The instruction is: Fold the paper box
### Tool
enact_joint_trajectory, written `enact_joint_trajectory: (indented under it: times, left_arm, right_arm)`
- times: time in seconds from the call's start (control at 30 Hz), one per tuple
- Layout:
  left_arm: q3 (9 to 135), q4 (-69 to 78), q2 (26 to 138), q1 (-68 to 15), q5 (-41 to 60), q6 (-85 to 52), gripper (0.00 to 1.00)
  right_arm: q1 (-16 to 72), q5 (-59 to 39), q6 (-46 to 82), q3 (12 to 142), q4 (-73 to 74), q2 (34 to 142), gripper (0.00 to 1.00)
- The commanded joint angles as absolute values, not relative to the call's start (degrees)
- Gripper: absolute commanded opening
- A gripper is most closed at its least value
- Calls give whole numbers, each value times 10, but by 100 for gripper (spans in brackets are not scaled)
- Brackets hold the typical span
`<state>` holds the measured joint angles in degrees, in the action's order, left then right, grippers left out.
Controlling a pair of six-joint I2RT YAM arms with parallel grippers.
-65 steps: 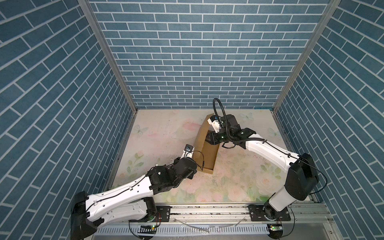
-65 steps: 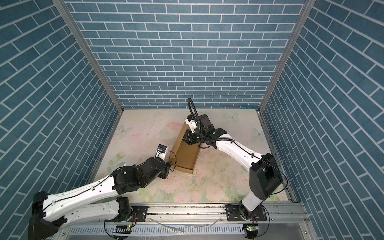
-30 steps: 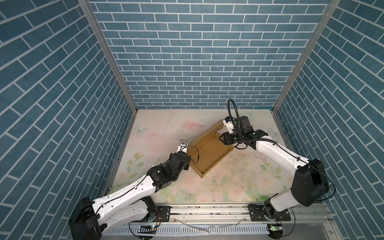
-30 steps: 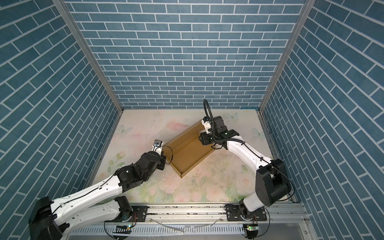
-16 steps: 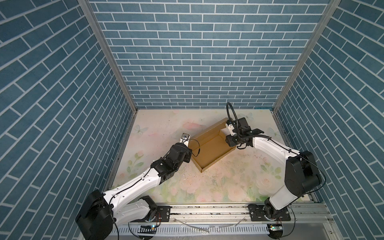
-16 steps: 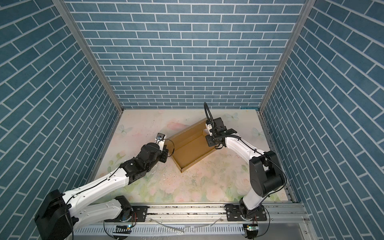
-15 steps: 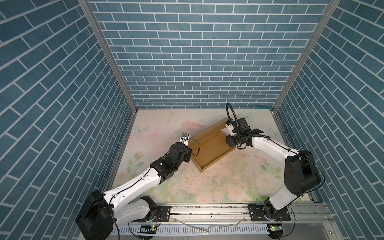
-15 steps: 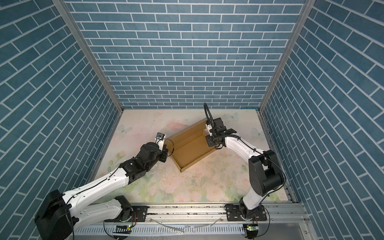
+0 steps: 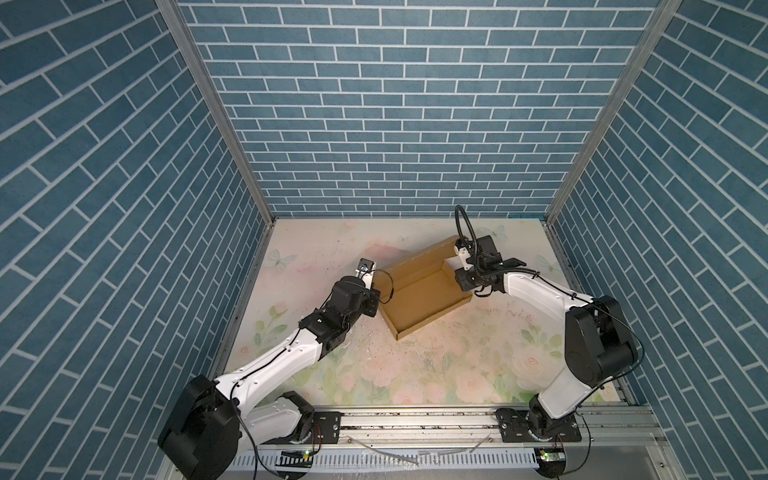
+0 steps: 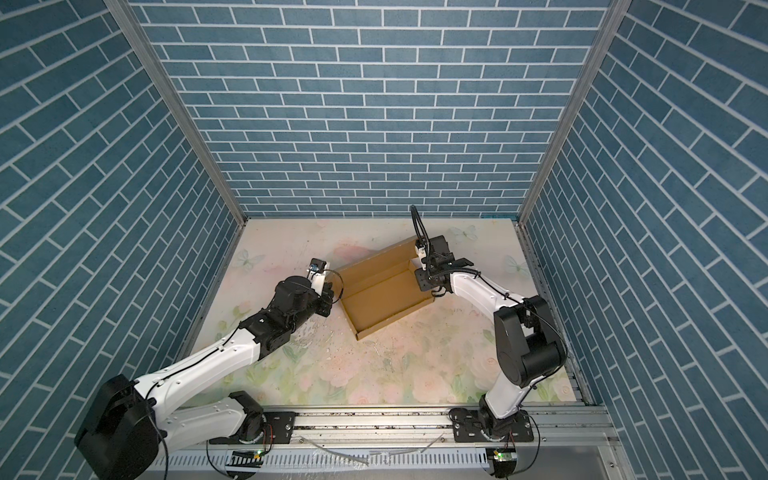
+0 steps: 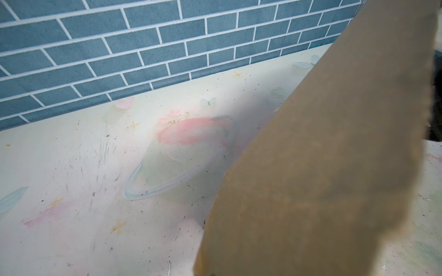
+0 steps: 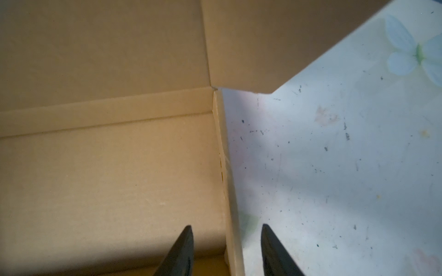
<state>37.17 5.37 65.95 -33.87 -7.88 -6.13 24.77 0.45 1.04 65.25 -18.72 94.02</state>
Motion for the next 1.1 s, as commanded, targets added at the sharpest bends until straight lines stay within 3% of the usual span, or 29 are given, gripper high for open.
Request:
enact_joint_trajectory:
  times: [0.0, 0.13, 0.57, 1.07]
  left_arm:
    - [386, 71, 668, -321, -45, -50, 0]
    - [382, 77, 671, -304, -23, -51, 0]
    - [393, 96, 696, -253, 68, -50, 0]
    - [425, 102, 734, -238, 94, -53, 0]
  right_arm:
    - [222, -23, -6, 632, -152, 898, 50]
    - [194, -47, -9, 636, -128, 892, 53]
    - [115, -264, -13, 649, -2, 922, 56]
    - [115, -312, -32, 672, -30, 939, 56]
